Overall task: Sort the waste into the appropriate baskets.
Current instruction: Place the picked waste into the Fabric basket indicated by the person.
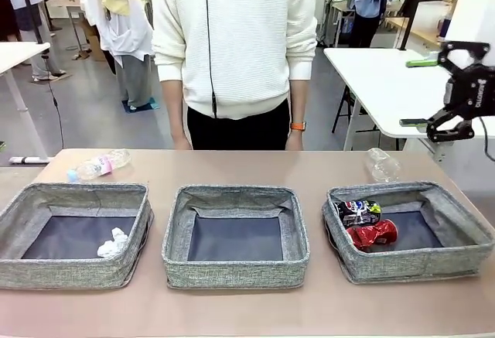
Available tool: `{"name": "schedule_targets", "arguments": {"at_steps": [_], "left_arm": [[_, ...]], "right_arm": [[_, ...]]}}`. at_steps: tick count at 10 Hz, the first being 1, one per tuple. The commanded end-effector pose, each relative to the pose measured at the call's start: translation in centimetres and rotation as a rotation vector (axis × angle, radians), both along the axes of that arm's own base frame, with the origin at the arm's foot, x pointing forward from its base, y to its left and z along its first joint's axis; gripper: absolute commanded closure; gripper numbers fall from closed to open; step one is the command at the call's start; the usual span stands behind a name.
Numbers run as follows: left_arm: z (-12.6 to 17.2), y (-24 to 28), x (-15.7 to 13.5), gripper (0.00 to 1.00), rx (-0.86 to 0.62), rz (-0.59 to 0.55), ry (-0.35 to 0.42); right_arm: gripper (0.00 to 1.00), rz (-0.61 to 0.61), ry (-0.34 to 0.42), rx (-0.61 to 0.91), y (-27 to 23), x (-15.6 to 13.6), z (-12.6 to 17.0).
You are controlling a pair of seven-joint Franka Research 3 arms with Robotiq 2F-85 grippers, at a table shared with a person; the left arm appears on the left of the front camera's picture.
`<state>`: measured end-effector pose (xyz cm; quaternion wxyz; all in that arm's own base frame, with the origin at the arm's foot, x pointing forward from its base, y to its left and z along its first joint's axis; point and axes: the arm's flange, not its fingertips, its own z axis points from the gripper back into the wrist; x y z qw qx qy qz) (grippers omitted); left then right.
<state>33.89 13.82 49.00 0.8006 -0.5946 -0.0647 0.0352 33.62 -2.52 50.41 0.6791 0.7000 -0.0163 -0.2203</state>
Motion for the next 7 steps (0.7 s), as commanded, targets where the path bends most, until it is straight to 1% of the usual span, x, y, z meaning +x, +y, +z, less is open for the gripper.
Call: {"name": "schedule_targets", "arguments": {"at_steps": [1, 2, 3, 4, 5, 7], "left_arm": [[0.3, 0.0, 0.1, 0.00, -0.014, 0.008, -0.003], [0.3, 0.0, 0.1, 0.00, -0.014, 0.008, -0.003], [0.3, 0.0, 0.1, 0.00, -0.014, 0.008, -0.003], [0.3, 0.0, 0.1, 0.00, -0.014, 0.008, -0.003], [0.3, 0.0, 0.1, 0.00, -0.014, 0.008, -0.003], [0.3, 0.0, 0.1, 0.00, -0.014, 0.008, -0.003]], "right_arm": [[0.00, -0.107, -0.105, 0.047, -2.1, -3.6, -1.4], [0.00, -0.137, -0.103, -0.029, -3.6, -4.9, -1.6], [0.00, -0.155, -0.037, -0.173, -3.9, -5.6, -1.3], [0.00, -0.114, 0.048, -0.377, -2.8, -5.3, -0.9], [0.00, -0.158, -0.048, -0.018, -5.8, -1.6, 0.2], [0.00, -0.158, -0.048, -0.018, -5.8, -1.6, 0.2]]}}
